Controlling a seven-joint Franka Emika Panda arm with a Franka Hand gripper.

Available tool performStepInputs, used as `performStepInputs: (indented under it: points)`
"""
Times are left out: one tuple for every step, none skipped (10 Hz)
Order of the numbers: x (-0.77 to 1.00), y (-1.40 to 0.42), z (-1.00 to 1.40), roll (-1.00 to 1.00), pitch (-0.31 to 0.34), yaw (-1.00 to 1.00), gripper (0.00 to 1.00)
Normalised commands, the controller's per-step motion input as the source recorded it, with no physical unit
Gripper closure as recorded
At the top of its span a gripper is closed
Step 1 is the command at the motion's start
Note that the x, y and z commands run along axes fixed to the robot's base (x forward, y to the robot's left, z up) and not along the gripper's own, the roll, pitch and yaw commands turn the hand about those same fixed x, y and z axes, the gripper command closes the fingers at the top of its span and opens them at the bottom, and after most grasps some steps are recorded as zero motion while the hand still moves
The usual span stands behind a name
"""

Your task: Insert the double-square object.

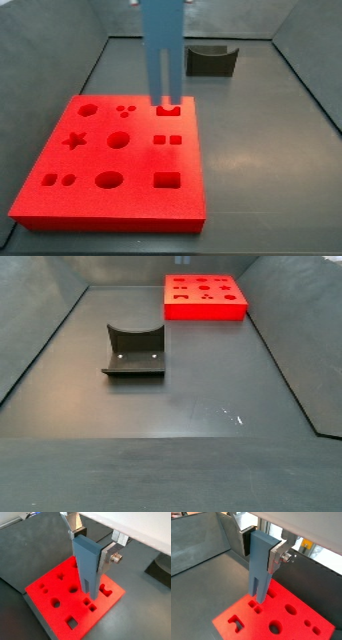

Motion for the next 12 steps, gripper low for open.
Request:
performStepInputs:
  points:
    - [0.32,-0.01,-0.04,0.04,0.034,-0.01,1.0]
    - [0.57,-0.05,-0.17,0.06,0.019,-0.08,1.0]
    - [0.75,0.0,-0.31,0.07,0.054,-0.02,1.0]
    - [0.46,0.0,-0.24,0.05,0.031,-0.06,1.0]
    - [0.02,0.0,0.0,0.0,0.007,0.0,1.0]
    - [0.0,0.0,-0.1,0.0,0.0,0.0,1.0]
    - [0.0,-0.07,-0.68,-0.01,-0.07,0.0,1.0]
    - [0.0,-0.03,-0.75,-0.05,-0.044,0.04,1.0]
    - [-0.03,-0.06,-0.64,0.0,-0.041,0.06,1.0]
    - [-0.03,-0.06,-0.31,-0.05,-0.046,0.0,1.0]
    - [0.0,0.0,0.0,0.0,0.0,0.0,1.0]
    - [-0.02,0.0,-0.03,0.0,0.0,0.0,1.0]
